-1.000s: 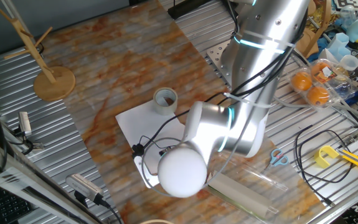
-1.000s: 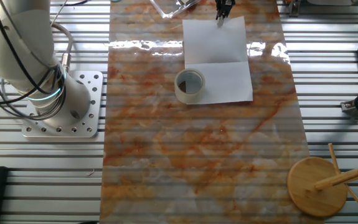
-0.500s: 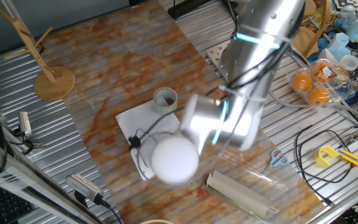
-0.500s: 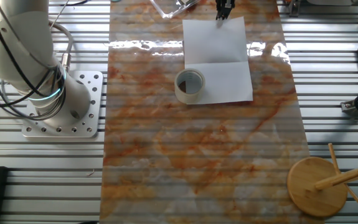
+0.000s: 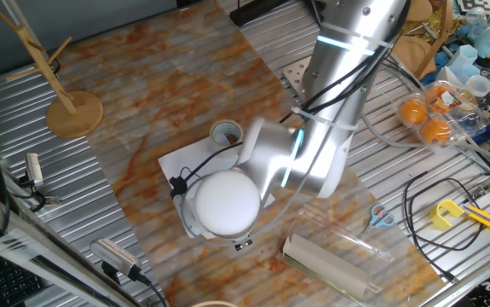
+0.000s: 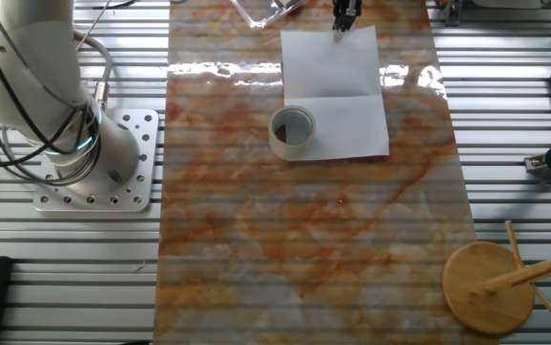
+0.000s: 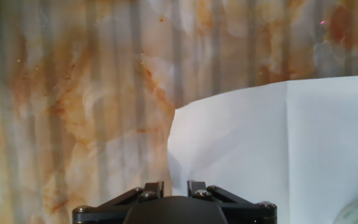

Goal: Unfold a piece of paper

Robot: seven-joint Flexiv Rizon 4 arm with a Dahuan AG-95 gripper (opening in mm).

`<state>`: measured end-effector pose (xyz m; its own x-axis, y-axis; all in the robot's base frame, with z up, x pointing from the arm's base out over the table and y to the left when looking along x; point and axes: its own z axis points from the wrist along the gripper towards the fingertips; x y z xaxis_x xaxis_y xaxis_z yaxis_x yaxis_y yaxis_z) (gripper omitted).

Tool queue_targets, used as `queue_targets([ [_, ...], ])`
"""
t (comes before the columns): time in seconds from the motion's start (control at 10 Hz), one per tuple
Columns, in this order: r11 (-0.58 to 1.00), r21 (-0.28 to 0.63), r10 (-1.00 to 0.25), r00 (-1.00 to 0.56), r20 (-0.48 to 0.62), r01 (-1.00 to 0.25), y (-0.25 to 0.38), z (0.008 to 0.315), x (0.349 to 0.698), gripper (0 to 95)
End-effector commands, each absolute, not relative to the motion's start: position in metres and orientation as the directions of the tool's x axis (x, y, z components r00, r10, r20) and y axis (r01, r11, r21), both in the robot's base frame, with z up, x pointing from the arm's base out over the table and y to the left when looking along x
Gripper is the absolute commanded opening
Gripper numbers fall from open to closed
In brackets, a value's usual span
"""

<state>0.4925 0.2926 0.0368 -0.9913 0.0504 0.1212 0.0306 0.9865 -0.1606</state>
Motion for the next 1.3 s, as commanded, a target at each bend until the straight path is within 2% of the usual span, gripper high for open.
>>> queue_targets([
  [0.1,0.987,-0.161,0.05,-0.991,0.121,0.03,0.2915,0.0378,0.4909,19.0],
  [0.2,0.987,-0.16,0.052,-0.992,0.118,0.033,0.2915,0.0378,0.4909,0.0],
  [1.0,0.994,-0.095,0.059,-0.992,0.116,0.048,0.2915,0.0378,0.4909,0.0],
  [1.1,0.995,-0.089,0.055,-0.992,0.111,0.045,0.2915,0.0378,0.4909,19.0],
  [1.3,0.996,-0.076,0.046,-0.993,0.111,0.038,0.2915,0.0378,0.4909,19.0],
])
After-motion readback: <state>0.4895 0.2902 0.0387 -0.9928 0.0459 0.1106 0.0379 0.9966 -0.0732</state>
